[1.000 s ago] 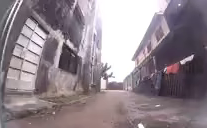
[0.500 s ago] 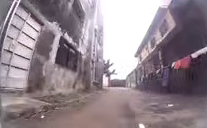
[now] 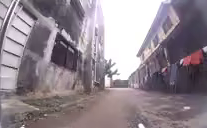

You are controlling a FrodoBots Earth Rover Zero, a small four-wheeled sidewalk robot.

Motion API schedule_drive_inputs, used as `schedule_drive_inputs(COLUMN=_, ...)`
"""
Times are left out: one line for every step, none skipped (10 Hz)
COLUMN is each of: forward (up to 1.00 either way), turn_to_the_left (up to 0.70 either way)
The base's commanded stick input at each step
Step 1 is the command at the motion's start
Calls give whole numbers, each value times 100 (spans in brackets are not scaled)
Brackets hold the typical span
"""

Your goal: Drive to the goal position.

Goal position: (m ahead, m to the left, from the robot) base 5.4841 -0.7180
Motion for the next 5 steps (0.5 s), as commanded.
schedule_drive_inputs(forward=100, turn_to_the_left=-40)
schedule_drive_inputs(forward=100, turn_to_the_left=-40)
schedule_drive_inputs(forward=100, turn_to_the_left=0)
schedule_drive_inputs(forward=100, turn_to_the_left=0)
schedule_drive_inputs(forward=100, turn_to_the_left=0)
